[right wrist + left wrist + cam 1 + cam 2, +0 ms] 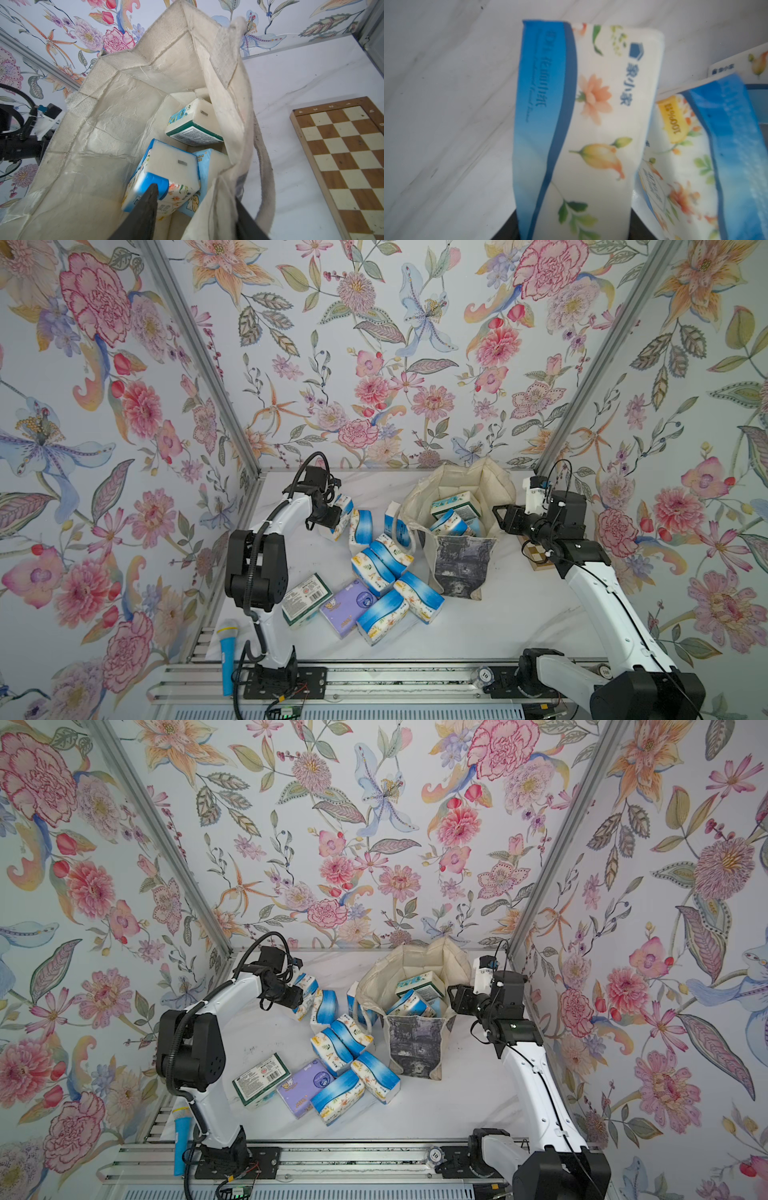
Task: Put tissues into the canvas bag
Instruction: Pick up the pack of facial tissues from the center of the board, then place the pack of facial tissues in the canvas bag.
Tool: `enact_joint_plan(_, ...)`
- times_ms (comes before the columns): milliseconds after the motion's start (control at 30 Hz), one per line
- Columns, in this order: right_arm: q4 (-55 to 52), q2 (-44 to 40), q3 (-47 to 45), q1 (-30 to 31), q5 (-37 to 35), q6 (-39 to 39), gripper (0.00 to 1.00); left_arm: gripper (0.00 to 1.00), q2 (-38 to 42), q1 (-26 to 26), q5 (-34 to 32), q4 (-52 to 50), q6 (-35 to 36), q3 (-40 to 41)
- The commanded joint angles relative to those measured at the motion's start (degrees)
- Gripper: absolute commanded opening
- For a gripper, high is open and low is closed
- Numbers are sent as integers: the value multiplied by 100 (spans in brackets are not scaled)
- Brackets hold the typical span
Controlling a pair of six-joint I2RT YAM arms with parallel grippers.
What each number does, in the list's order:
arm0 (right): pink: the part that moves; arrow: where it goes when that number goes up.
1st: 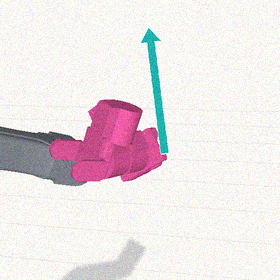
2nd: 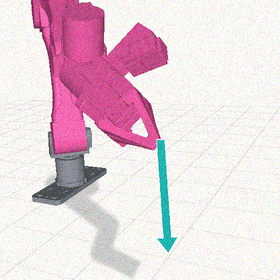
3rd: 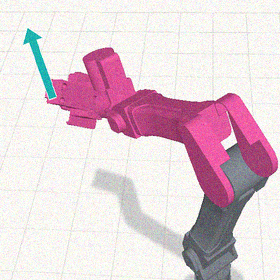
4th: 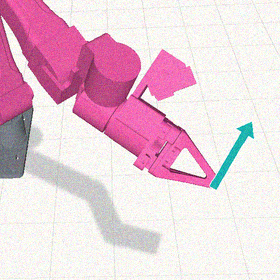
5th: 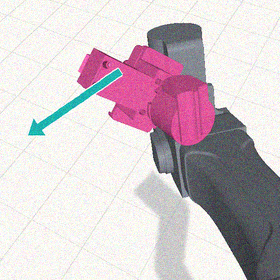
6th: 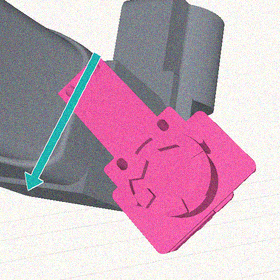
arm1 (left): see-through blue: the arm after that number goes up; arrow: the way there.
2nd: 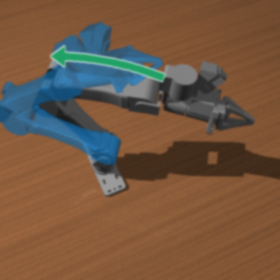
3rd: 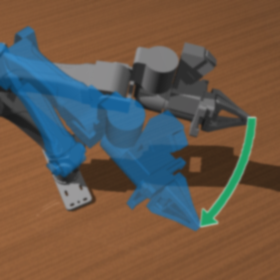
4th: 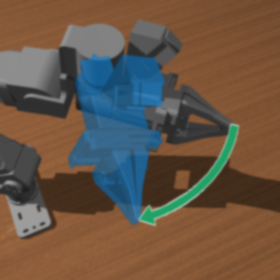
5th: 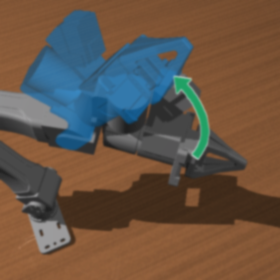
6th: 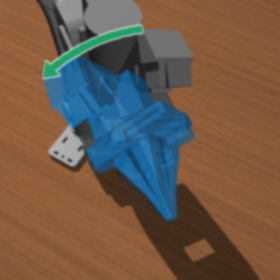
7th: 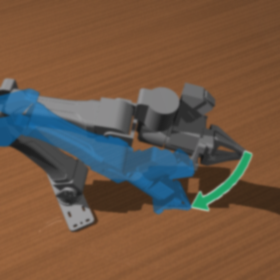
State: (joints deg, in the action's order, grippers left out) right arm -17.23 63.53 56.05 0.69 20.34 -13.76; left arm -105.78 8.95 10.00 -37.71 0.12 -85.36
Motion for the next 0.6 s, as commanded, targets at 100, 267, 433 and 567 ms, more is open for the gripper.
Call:
enact_joint_plan(100,28,-44,-90,28,3,-21,50,52,1479,705,-509,-149,-593,-848)
enact_joint_plan(267,19,3,-84,44,-47,-22,50,55,1578,1972,-242,-30,-720,-2050)
enact_joint_plan(433,-42,-80,-68,54,-114,-5,50,58,1072,2896,776,574,-832,-2805)
enact_joint_plan(567,-147,-180,-10,38,-160,69,50,57,-80,3488,754,-144,-651,-4093)
